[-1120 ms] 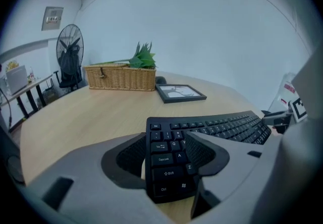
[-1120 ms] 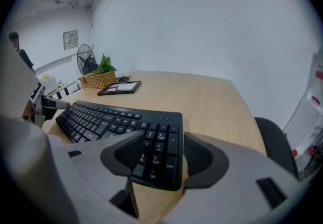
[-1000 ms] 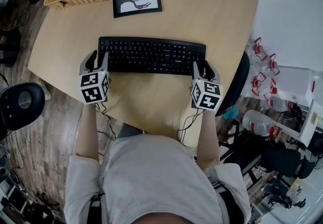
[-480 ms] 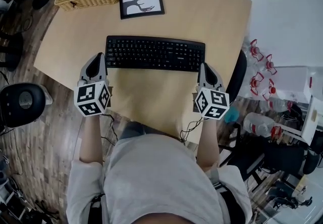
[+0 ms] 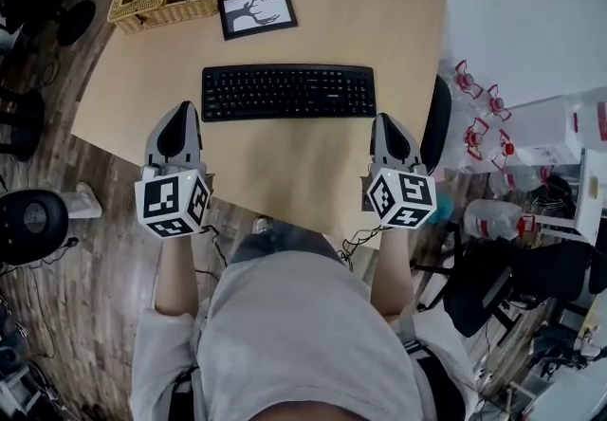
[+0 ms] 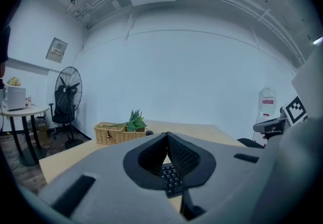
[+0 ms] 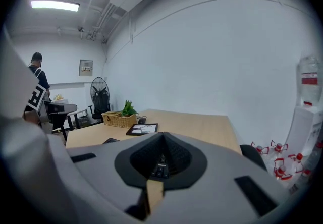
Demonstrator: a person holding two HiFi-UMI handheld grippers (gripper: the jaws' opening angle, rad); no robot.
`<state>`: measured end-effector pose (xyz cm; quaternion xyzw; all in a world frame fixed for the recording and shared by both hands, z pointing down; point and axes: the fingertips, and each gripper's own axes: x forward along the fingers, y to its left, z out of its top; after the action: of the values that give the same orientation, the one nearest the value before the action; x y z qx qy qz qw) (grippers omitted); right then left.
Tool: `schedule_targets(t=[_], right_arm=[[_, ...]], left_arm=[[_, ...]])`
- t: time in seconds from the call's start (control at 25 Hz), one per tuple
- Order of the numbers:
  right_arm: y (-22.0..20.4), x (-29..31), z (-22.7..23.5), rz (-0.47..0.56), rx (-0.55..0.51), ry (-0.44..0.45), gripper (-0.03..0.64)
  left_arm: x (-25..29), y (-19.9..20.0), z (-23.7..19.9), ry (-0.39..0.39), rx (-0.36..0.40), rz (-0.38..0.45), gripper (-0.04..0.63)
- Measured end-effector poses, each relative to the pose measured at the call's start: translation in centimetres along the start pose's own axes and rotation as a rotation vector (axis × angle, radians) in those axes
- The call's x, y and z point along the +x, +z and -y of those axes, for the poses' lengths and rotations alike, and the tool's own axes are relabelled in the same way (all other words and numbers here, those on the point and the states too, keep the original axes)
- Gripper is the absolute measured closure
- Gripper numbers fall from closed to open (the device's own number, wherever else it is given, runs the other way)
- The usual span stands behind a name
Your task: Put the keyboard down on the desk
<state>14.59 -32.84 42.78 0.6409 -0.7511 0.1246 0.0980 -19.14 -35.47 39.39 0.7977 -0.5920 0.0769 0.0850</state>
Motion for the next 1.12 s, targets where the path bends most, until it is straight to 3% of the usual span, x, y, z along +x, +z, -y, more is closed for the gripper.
schedule_targets(t=[0.4,0.68,1.12], right_arm=[[3.2,-7.1,-2.5,0.131,-0.017,-0.02,0.603],[5.4,-11.0,-4.5,0.203,-0.086,-0.032,0.603],[9.1,-16.5,-5.5,0.34,-0.067,-0.071,0.603]], left_arm=[[-6.2,3.7,1.2,-0.041,-0.015,0.115,0.586],[-9.2,5.4,1.5,-0.043,0.037,0.159,0.586],[-14.1,9.9,2.4,-0.059,0.04,0.287,0.584]])
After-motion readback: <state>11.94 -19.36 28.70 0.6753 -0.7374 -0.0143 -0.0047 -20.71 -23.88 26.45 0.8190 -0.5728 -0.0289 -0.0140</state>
